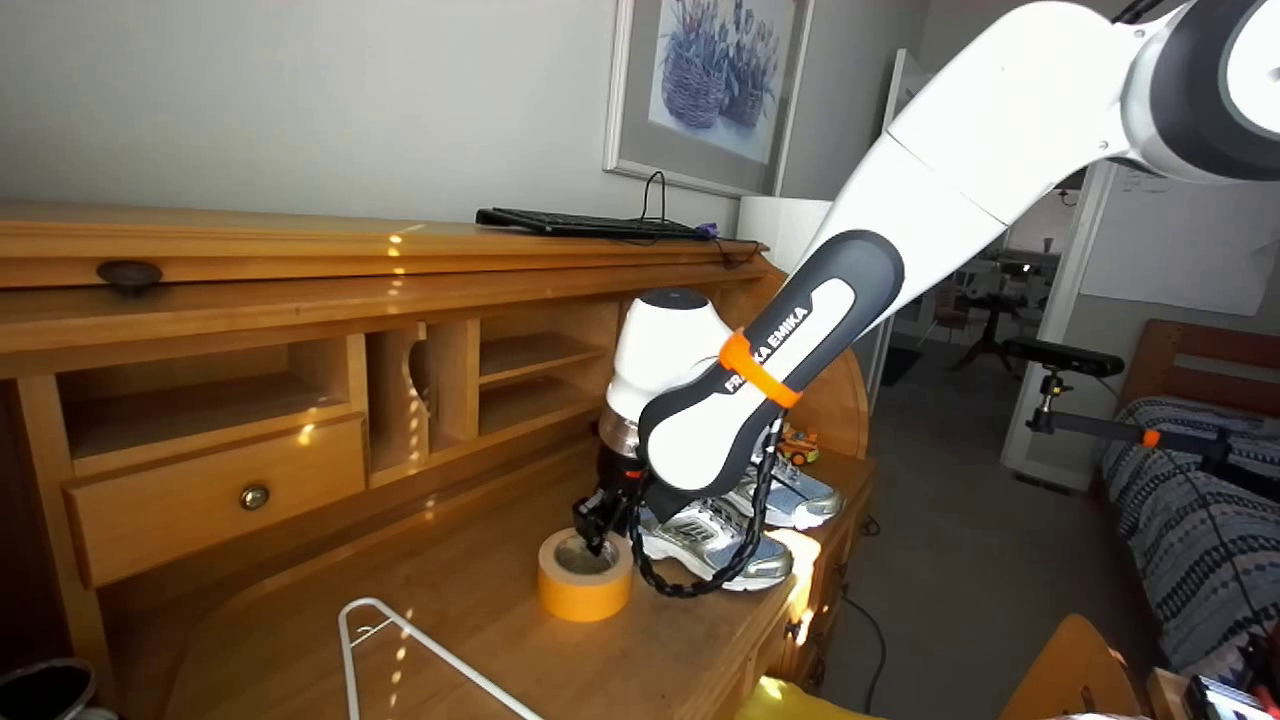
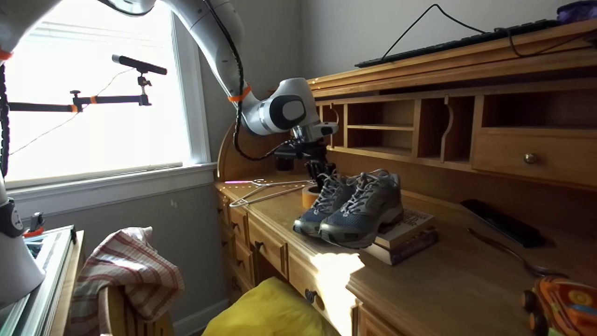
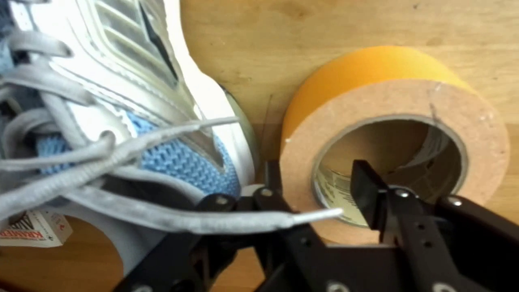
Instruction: Hang the coat hanger on the left drawer
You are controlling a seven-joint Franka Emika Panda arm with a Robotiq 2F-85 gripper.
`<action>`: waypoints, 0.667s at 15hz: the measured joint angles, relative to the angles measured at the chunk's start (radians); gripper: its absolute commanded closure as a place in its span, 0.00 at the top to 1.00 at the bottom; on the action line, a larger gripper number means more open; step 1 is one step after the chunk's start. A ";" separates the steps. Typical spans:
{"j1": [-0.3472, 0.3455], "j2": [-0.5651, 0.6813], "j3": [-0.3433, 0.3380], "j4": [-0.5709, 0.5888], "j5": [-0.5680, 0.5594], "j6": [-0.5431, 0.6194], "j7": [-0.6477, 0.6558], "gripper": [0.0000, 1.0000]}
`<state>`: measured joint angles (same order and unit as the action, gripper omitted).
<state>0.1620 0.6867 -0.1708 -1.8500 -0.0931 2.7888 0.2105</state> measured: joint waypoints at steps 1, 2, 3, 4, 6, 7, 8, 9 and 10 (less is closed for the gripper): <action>0.013 -0.012 0.005 -0.009 -0.001 0.005 0.004 0.89; 0.030 -0.027 0.015 -0.019 -0.001 0.007 0.008 0.97; 0.044 -0.044 0.033 -0.031 0.000 0.007 0.010 1.00; 0.054 -0.063 0.059 -0.043 0.003 0.006 0.011 1.00; 0.058 -0.096 0.128 -0.068 0.016 -0.003 0.011 1.00; 0.057 -0.108 0.164 -0.077 0.031 -0.017 0.007 1.00; 0.055 -0.118 0.197 -0.083 0.047 -0.042 0.003 1.00; 0.053 -0.126 0.226 -0.089 0.062 -0.074 -0.001 1.00; 0.053 -0.130 0.246 -0.093 0.070 -0.113 -0.003 1.00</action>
<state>0.2149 0.5565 0.0748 -1.9429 -0.0231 2.6757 0.2072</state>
